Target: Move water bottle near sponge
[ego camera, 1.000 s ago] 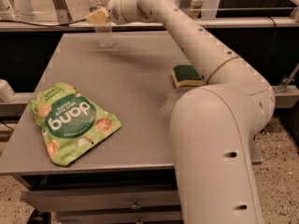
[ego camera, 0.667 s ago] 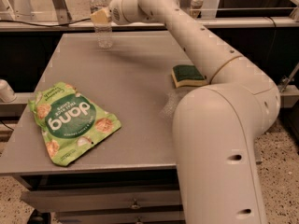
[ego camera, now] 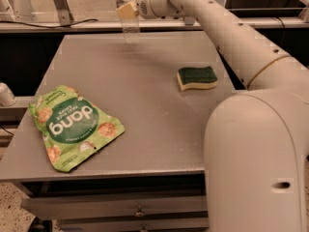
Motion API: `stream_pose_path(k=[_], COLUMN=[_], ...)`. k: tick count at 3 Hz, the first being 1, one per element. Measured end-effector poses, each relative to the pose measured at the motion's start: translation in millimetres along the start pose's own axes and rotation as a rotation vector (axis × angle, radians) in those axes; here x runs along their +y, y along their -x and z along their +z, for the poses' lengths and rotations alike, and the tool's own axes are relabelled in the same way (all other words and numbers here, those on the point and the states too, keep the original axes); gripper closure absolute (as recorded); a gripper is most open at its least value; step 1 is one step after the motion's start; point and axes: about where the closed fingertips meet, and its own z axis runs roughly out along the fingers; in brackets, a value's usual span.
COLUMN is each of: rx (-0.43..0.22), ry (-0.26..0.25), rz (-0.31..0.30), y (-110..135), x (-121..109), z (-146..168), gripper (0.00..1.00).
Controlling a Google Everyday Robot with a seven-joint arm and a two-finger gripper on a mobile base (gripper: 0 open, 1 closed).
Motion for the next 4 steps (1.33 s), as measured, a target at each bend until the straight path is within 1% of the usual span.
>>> stream_pose_path(k=[1, 2, 3, 4], rx=[0.027, 0.050, 0.076, 0.088], ry=[-0.100, -0.188, -0.256, -0.289], rz=[-0.025, -0.020, 0.018, 0.074], y=[-9, -25, -52, -80], x=[-38, -61, -63, -53], z=[-60, -118, -167, -196], gripper=[1.00, 1.00, 1.00, 1.00])
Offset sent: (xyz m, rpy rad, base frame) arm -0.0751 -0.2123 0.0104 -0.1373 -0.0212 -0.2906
